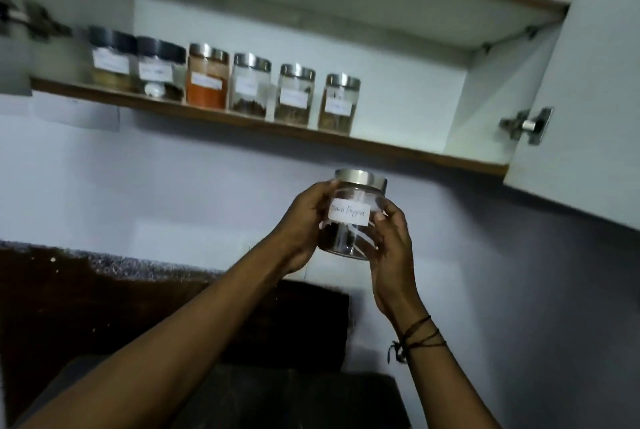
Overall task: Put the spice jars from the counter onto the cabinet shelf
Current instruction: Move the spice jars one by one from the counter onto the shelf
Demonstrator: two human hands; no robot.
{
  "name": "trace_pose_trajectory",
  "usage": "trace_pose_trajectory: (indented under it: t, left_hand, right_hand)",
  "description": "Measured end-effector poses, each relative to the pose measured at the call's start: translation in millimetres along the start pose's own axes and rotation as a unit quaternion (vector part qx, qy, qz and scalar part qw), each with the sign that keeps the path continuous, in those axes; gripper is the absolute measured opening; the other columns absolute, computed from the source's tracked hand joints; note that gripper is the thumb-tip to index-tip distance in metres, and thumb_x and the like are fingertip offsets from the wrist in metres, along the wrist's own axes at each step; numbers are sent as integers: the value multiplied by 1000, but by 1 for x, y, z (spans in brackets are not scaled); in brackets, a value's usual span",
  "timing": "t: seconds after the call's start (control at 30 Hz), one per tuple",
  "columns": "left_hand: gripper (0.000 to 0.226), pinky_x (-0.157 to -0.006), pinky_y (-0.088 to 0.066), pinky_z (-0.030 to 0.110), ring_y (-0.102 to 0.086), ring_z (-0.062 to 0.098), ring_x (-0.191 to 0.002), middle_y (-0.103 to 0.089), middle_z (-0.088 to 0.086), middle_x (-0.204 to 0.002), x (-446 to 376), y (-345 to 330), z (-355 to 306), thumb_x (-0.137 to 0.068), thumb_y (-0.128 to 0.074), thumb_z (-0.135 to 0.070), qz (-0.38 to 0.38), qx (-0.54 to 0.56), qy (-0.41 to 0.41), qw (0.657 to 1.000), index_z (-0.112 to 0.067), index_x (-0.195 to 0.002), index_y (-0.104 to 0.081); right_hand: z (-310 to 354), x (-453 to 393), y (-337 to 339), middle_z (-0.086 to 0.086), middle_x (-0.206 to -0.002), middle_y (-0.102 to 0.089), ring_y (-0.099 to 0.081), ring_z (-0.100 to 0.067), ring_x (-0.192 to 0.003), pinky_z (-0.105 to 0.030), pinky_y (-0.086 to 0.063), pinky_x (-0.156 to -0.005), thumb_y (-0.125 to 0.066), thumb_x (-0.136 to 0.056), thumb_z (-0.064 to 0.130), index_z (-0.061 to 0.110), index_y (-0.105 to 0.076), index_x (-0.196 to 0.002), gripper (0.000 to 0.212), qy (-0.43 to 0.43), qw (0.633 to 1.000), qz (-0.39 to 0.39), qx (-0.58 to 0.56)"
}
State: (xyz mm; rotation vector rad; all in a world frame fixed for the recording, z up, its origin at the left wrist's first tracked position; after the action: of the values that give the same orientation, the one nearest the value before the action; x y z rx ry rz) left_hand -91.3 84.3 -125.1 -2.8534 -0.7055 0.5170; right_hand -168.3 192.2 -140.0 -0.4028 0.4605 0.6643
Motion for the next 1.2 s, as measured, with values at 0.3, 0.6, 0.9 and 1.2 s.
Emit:
trace_pose_trajectory:
  t: [0.3, 0.6, 0.9, 1.2]
  left_hand:
    - [17, -67, -54, 24, -67, 11, -87, -70, 1, -98, -42, -9, -107, -97, -54, -20, -4, 9, -136, 991, -18, -111, -64]
    - [28, -79, -56, 22, -67, 2, -89, -70, -5, -106, -102, -16, -167, -89, -69, -35, -194, -143, -256, 936, -18, -111, -65]
    - [33, -87, -57, 41, -65, 31, -105, -69, 14, -114, -165, -32, -150, -87, -51, 0, -178, -306, -188, 916, -6, -116, -65]
    - [26, -96, -49, 46, -58, 34, -113, -60, 18, -121, -195, -46, -135, -90, -51, -8, -145, -457, -145, 866, -3, -116, -54]
  right_hand:
    - [99, -69, -16, 11, -98, -63, -62, -5, -86, -19, -48, -67, -45, -92, 50, 40, -51, -96, 13, 150, 980, -84, 103]
    - [146, -152, -7, 1, -109, -67, -60, -19, -98, -32, -50, -82, -50, -94, 25, 21, -65, -106, 20, 169, 950, -140, 224]
    - [121, -220, 7, -12, -114, -63, -54, -22, -92, -31, -44, -82, -55, -94, 19, 7, -55, -112, 22, 113, 918, -142, 354]
    - [86, -253, -7, -18, -117, -61, -59, -35, -105, -29, -42, -76, -56, -87, 9, 2, -55, -112, 26, 44, 883, -55, 465]
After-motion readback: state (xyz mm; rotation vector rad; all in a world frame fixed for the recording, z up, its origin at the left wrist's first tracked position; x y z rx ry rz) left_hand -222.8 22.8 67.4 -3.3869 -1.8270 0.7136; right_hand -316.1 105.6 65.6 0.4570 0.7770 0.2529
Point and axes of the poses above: each hand's wrist, its own x-axis away from the middle knuckle, its own y-axis out of the back of the hand, z = x × y, the point moved 10 cm from there along -x, towards the middle knuckle
